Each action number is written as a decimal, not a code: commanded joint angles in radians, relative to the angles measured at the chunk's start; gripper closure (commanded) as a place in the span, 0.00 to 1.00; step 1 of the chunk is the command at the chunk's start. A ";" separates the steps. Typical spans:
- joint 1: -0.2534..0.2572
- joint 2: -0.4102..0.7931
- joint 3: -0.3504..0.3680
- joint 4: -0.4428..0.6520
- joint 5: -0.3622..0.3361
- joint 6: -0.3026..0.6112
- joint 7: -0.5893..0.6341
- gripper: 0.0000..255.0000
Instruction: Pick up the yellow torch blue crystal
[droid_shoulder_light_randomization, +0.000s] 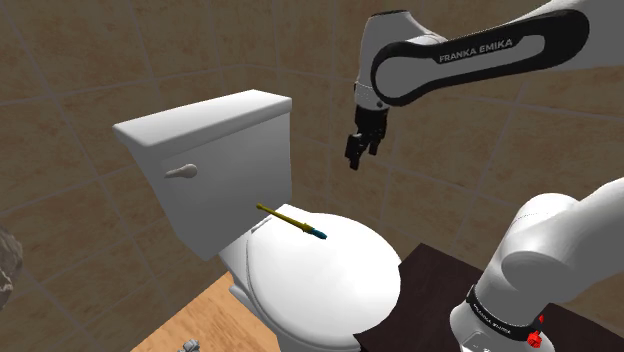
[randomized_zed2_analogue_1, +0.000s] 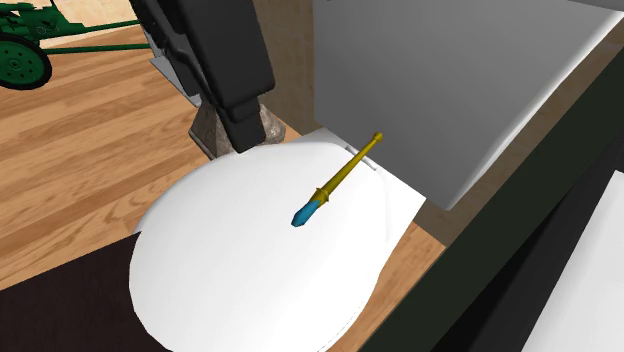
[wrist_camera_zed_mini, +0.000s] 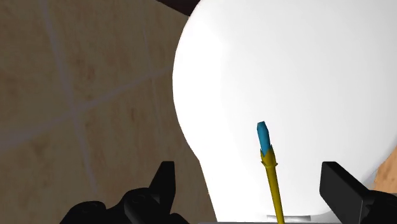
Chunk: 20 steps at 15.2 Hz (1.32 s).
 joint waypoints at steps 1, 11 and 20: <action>0.002 0.067 0.018 -0.002 -0.013 0.075 0.013 0.00; -0.002 0.432 0.110 0.090 -0.150 0.350 0.137 0.00; 0.032 0.791 0.125 0.296 -0.384 0.473 0.308 0.00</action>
